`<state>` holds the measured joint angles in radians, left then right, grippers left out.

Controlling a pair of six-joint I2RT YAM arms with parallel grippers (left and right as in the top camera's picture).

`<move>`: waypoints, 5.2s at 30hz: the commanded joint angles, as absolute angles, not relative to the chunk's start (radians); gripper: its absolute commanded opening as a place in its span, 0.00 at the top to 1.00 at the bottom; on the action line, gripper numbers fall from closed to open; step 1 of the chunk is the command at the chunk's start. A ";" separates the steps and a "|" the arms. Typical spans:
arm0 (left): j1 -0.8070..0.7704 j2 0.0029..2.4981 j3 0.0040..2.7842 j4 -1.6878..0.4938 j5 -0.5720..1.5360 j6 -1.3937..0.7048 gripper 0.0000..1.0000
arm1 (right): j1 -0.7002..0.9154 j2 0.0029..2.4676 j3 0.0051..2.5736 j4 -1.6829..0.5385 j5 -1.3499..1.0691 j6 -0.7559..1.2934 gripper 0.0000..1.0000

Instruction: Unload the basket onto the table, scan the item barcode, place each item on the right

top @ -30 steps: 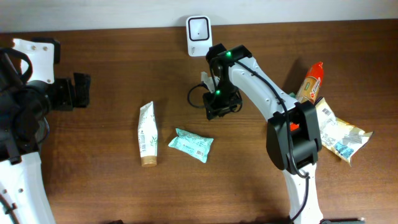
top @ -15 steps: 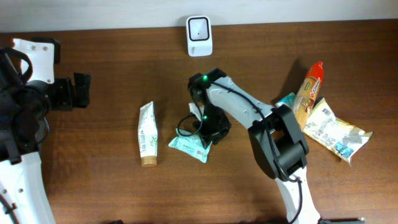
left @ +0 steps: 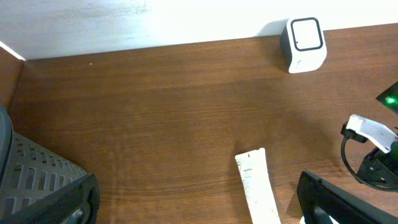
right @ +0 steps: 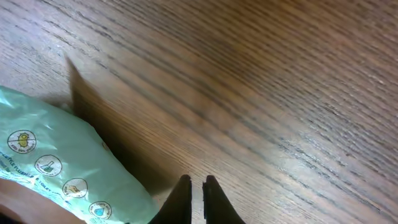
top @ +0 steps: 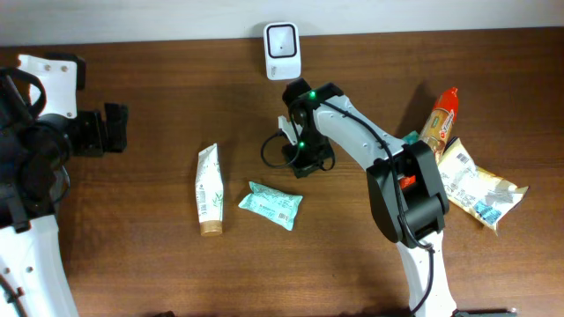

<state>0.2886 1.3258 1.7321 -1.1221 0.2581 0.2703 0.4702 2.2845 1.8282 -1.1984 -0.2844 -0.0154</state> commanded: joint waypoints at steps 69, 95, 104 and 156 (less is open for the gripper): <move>0.291 1.320 1.739 -1.124 0.270 0.286 0.01 | 0.143 1.891 2.233 -1.165 -0.605 -0.141 0.96; 0.291 1.320 1.739 -1.124 0.270 0.286 0.01 | 0.431 2.144 1.431 0.869 0.247 -0.994 0.96; 0.291 1.320 1.739 -1.124 0.270 0.286 0.01 | 0.360 2.345 1.743 0.740 0.153 -1.119 0.96; 0.291 1.320 1.739 -1.124 0.270 0.286 0.01 | -0.149 1.790 1.723 -1.177 -0.466 0.075 0.40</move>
<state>0.2886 1.3258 1.7317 -1.1225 0.2581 0.2703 -0.2611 1.8114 1.6886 -1.2053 -0.2623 0.1387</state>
